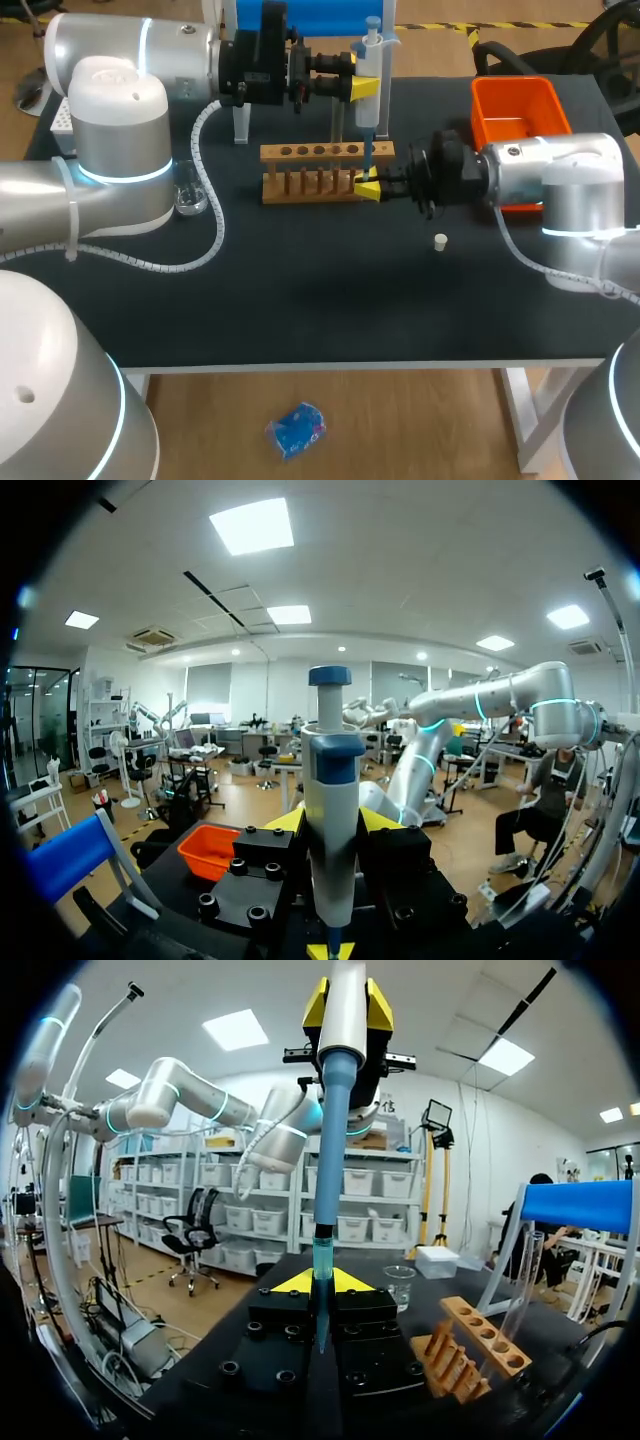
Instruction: Invert the test tube, pick up the pipette, mount the tip to pipette, aspirate from beaker and dispense into the tube, eject the tip, return the pipette, and cap with the stopper.
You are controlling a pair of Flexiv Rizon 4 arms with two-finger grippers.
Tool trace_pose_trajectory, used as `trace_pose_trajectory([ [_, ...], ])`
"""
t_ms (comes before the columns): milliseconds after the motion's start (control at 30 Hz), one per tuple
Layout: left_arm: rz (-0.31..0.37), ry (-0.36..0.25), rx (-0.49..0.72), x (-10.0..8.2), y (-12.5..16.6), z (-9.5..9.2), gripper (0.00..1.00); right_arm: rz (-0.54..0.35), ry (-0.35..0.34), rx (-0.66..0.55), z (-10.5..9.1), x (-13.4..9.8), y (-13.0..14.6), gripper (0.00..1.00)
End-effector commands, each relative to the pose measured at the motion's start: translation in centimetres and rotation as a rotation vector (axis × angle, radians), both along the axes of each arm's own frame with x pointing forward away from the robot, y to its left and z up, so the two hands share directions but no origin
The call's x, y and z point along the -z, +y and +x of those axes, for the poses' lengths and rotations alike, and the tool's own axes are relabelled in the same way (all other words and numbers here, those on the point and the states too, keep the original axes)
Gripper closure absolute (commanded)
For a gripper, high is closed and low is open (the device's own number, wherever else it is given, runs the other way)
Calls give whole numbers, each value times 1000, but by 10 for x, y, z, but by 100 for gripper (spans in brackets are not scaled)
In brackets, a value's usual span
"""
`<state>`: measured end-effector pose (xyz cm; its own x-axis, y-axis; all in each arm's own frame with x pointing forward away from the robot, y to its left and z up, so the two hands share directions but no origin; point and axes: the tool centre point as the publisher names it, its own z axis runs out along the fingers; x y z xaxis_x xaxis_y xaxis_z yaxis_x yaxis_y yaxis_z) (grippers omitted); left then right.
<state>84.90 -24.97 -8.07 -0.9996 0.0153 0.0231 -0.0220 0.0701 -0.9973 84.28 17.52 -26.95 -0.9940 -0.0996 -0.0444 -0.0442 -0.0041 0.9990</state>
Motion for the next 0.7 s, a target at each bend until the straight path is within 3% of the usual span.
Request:
trace_pose_trajectory([
  [33, -1, -1, -2, 2, 0, -1, 100, -4, 10, 0, -2, -2, 0, 100],
  [700, -1, -1, -2, 2, 0, -1, 100, -67, 18, -14, 0, -5, 2, 100],
])
